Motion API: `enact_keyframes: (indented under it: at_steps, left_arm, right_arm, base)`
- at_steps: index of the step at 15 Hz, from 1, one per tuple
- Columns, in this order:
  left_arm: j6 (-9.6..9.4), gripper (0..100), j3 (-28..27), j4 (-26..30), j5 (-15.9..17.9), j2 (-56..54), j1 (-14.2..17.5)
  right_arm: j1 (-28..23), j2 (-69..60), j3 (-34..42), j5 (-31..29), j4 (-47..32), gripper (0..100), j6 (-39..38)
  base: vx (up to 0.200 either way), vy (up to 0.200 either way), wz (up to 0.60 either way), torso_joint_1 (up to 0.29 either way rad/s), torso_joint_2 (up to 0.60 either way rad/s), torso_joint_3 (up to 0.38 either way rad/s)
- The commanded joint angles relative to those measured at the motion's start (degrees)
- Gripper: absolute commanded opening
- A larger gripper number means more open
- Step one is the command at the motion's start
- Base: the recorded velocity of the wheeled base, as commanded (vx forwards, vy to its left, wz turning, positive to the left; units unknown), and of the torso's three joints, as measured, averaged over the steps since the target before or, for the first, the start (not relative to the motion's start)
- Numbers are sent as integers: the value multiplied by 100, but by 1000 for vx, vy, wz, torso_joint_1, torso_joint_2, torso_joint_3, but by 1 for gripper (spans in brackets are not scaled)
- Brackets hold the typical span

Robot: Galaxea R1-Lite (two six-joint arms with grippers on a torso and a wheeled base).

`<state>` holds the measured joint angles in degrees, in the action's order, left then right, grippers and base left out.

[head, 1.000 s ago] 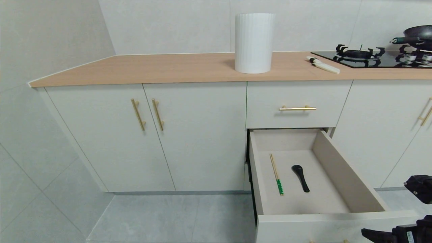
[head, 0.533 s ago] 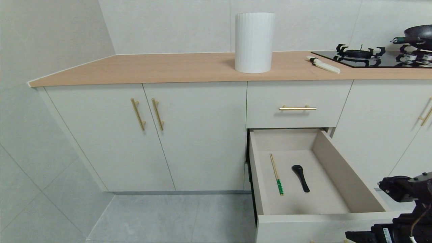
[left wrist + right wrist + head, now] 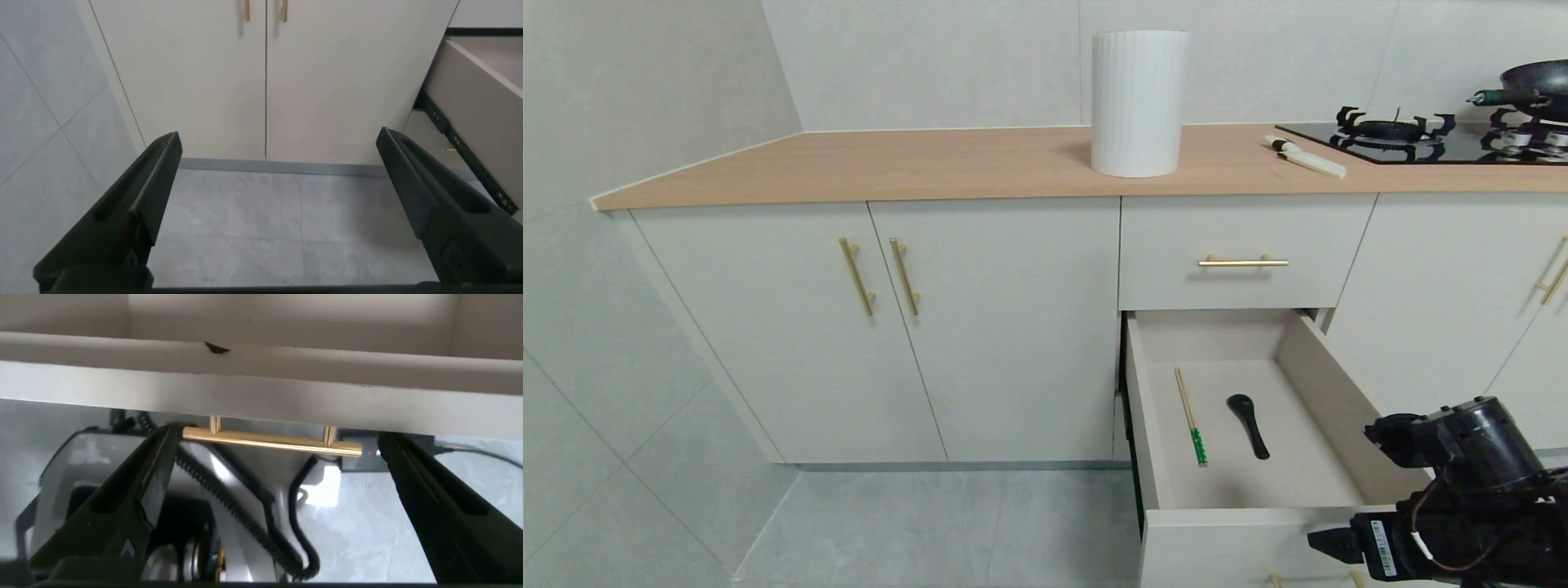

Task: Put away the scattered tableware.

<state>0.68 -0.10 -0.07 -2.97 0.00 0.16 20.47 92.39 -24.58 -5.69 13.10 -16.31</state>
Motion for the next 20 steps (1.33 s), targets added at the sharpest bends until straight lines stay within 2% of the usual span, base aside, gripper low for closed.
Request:
enact_keyframes:
  at_steps: [1, 12, 14, 20]
  left_arm:
    - [-7, 100, 1, -1, -1, 0, 2]
    - [-7, 100, 1, -1, -1, 0, 2]
    - [2, 100, 1, -1, -1, 0, 2]
    - [2, 100, 1, -1, -1, 0, 2]
  right_arm:
    - [1, 525, -249, -143, 69, 100, 14]
    - [-60, 1896, -2201, -345, 78, 100, 31]
    - [-201, 2283, -2772, -354, 78, 100, 383]
    - [-482, 2978, -3809, -354, 78, 100, 603]
  base:
    - [0, 0, 0, 0, 0, 0]
    - [0, 0, 0, 0, 0, 0]
    - [0, 0, 0, 0, 0, 0]
    - [0, 0, 0, 0, 0, 0]
